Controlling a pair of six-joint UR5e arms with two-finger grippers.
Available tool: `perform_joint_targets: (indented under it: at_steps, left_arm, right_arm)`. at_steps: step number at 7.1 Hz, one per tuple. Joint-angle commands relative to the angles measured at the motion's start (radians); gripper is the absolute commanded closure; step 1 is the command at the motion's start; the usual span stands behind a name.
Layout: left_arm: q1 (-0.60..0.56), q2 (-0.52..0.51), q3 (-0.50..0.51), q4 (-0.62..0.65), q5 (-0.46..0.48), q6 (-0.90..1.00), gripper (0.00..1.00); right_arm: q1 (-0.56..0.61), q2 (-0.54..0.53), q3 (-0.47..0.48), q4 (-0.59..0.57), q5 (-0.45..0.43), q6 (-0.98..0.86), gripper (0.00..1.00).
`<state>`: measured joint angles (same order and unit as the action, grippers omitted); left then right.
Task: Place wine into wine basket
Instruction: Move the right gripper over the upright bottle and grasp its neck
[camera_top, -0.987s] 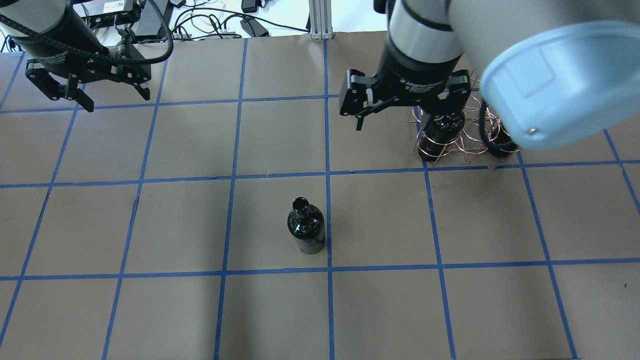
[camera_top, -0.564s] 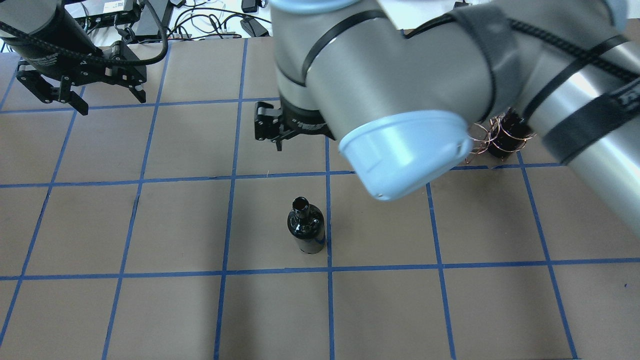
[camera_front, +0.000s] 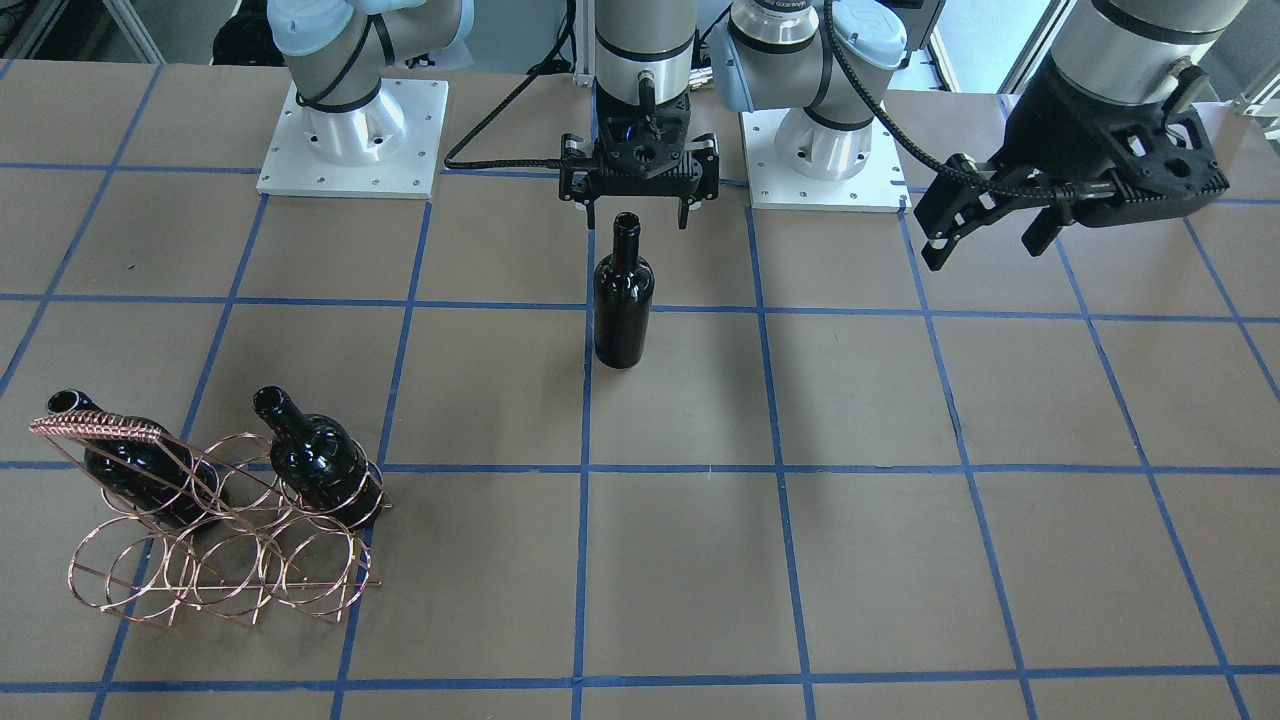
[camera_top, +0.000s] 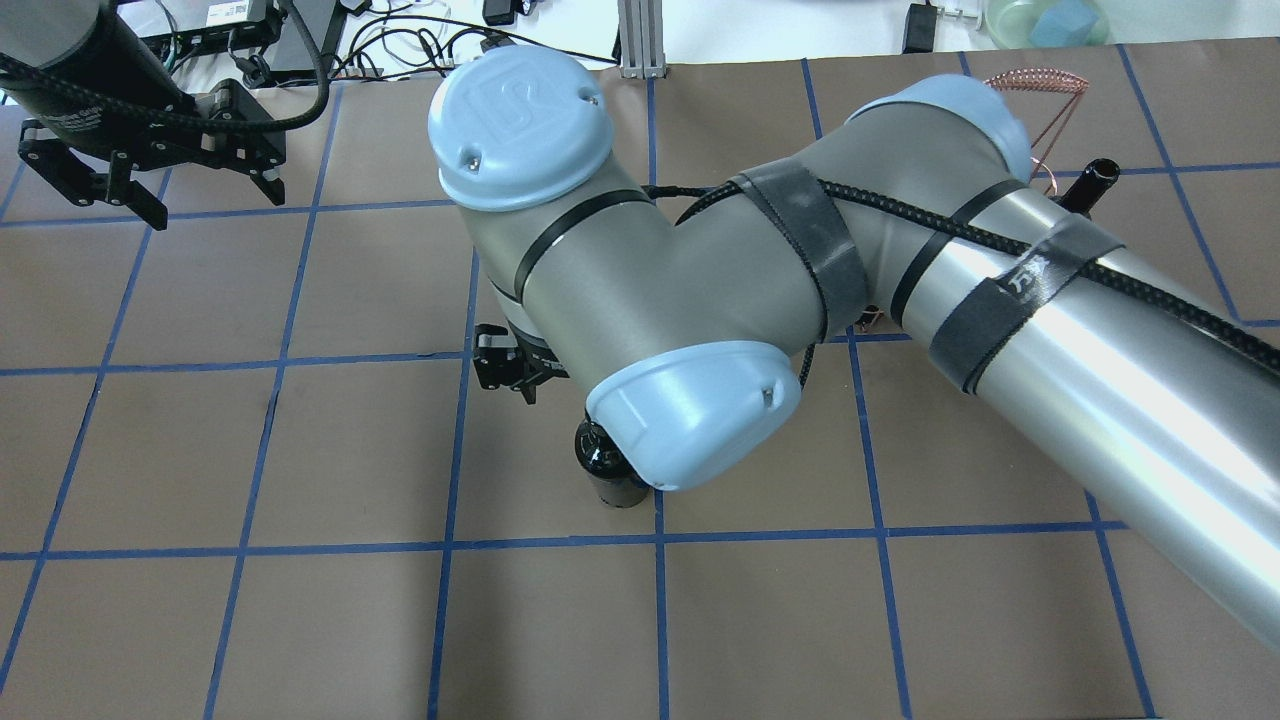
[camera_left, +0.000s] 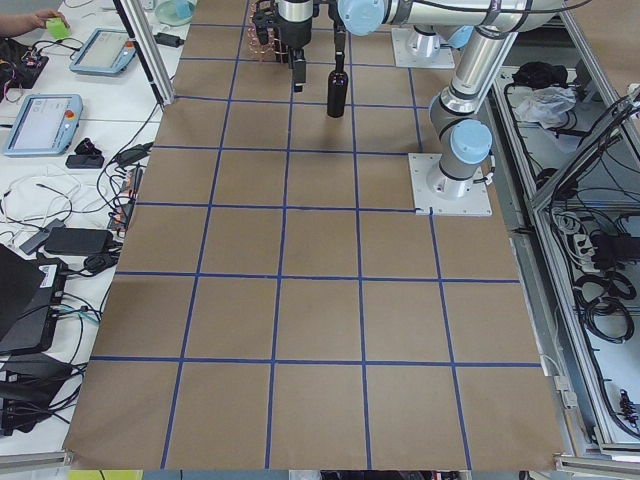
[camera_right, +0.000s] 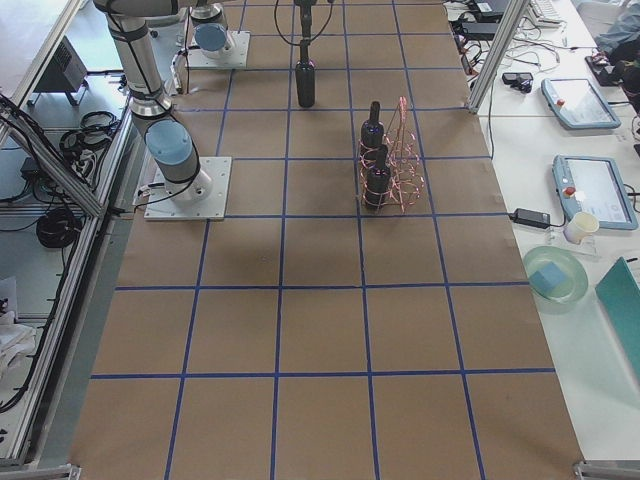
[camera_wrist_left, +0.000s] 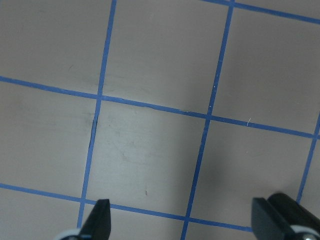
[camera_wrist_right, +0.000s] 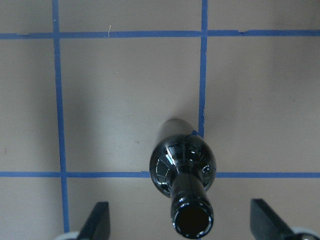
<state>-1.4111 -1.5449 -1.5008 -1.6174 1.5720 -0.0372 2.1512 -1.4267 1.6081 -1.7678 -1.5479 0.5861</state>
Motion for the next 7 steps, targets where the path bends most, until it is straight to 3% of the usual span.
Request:
perform_joint_targets:
  at_steps: [1,3,7]
  left_arm:
    - [-0.006,0.019,-0.001,-0.013,-0.007,-0.001,0.00]
    - [-0.008,0.020,-0.001,-0.013,-0.007,-0.001,0.00]
    - [-0.008,0.025,-0.001,-0.015,-0.003,-0.001,0.00]
  right_arm:
    - [0.001,0.021,0.019,0.004,0.006,0.073,0.01]
    - [-0.001,0.040,0.019,0.001,0.008,0.072,0.10]
    - [-0.007,0.057,0.019,0.002,-0.003,0.060,0.63]
